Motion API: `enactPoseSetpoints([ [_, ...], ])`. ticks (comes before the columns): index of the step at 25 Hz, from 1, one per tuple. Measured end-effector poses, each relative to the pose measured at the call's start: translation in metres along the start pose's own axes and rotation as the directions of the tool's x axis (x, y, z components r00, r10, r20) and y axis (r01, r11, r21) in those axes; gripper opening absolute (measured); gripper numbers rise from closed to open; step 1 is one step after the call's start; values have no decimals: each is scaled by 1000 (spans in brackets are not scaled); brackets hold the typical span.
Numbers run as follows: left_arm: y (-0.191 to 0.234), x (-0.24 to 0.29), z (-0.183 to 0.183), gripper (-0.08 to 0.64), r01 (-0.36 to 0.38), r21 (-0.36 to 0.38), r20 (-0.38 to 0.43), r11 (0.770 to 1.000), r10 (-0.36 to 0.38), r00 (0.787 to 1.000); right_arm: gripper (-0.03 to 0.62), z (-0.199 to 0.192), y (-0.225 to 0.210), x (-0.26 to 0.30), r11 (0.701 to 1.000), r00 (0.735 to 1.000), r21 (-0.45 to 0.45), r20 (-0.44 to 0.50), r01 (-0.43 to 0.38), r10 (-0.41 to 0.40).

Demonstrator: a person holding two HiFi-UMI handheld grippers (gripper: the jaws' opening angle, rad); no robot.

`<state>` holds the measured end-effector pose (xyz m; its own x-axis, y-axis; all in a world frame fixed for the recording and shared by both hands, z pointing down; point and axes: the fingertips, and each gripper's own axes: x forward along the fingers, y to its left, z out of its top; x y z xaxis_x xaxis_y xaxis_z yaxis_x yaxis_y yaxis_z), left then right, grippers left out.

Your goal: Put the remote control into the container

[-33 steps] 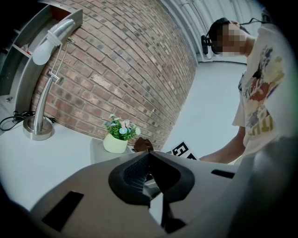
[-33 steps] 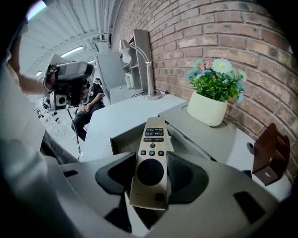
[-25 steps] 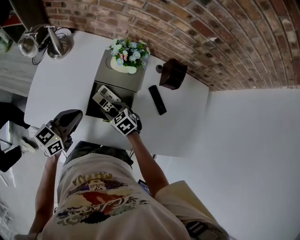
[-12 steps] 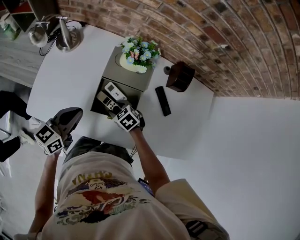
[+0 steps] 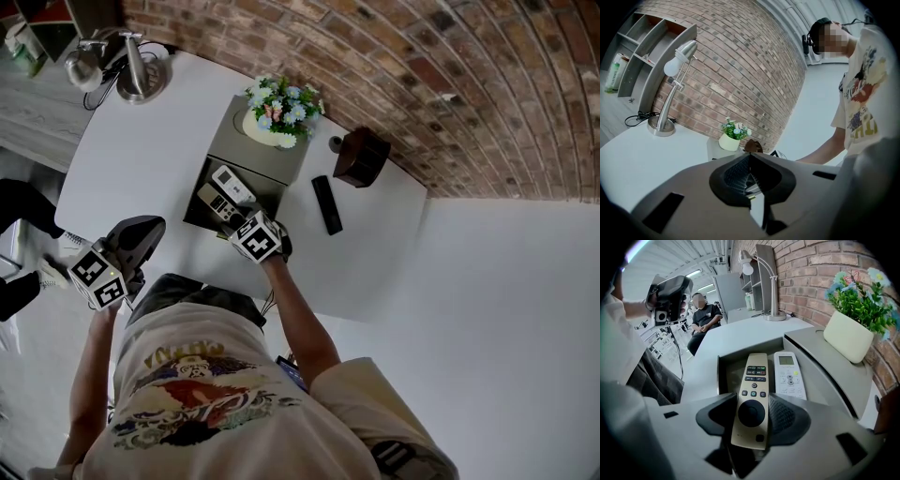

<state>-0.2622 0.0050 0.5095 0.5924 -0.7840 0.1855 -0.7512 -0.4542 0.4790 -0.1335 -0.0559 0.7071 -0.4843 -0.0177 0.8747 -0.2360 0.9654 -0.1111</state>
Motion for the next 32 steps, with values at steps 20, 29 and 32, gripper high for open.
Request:
enactPoseSetpoints([
  [20,-17,12,-3,6,74,26,-16,997,-73,997,206,11,2,-50,991,977,81,176,110,-123],
  [29,-41,48,7,6,177,53,-27,983,-175,984,51,20,-5,-102,973,935,181,295,146,-195],
  [32,-47,55,5,6,202,59,-40,978,-200,979,25,20,0,-110,970,927,204,319,136,-197],
])
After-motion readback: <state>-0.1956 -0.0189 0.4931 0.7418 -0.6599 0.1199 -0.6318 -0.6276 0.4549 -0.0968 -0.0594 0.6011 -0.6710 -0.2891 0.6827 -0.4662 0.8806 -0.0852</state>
